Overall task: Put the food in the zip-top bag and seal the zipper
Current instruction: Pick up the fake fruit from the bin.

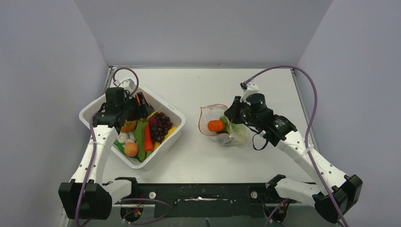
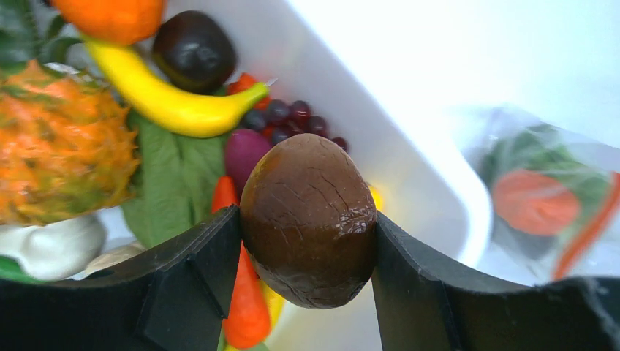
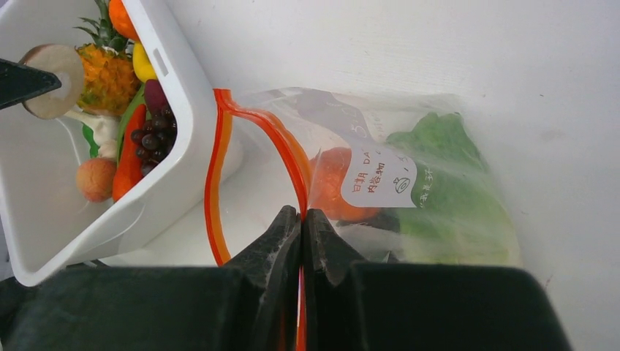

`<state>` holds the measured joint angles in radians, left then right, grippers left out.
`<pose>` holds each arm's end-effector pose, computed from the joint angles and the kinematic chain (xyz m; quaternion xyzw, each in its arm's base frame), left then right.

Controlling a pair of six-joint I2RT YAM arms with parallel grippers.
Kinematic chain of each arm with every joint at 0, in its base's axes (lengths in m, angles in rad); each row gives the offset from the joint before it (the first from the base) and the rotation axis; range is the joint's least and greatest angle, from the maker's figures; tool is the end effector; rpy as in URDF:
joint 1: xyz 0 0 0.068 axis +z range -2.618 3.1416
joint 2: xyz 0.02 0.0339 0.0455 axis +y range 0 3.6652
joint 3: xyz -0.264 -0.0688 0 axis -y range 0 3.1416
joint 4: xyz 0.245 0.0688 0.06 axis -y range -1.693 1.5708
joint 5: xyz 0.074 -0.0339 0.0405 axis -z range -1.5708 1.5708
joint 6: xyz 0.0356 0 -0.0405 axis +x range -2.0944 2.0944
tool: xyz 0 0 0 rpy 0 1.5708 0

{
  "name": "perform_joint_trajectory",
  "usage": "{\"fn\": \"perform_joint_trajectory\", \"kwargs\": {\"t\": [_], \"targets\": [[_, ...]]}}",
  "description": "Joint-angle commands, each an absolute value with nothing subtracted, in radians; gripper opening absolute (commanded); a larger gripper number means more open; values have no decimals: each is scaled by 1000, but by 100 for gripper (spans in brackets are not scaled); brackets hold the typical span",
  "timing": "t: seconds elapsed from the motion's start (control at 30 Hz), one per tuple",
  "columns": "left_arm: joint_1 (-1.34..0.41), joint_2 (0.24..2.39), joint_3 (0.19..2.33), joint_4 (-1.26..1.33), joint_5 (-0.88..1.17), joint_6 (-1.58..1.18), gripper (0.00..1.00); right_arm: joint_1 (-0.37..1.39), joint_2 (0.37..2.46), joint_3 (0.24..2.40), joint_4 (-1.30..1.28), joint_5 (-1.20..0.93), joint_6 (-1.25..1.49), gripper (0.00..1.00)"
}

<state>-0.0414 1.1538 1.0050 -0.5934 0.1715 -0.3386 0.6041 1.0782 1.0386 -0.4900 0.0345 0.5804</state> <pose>0.2442 -0.0162 0.3042 -0.1009 0.9071 -0.1527 0.3790 0.1957 0.1336 0.3410 -0.0017 0.8674 0.2652 0.4210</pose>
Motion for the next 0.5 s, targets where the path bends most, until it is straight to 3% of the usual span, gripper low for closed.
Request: {"fn": "perform_joint_trajectory", "kwargs": {"t": [0.0, 0.2, 0.47], "targets": [[-48, 1067, 1051, -495, 379, -400, 37, 612, 1076, 1071, -390, 63, 620, 0], [-98, 967, 971, -279, 521, -599, 35, 617, 1073, 1060, -346, 56, 658, 0], [-350, 971, 936, -101, 434, -710, 35, 621, 1079, 1061, -334, 41, 670, 0]]}}
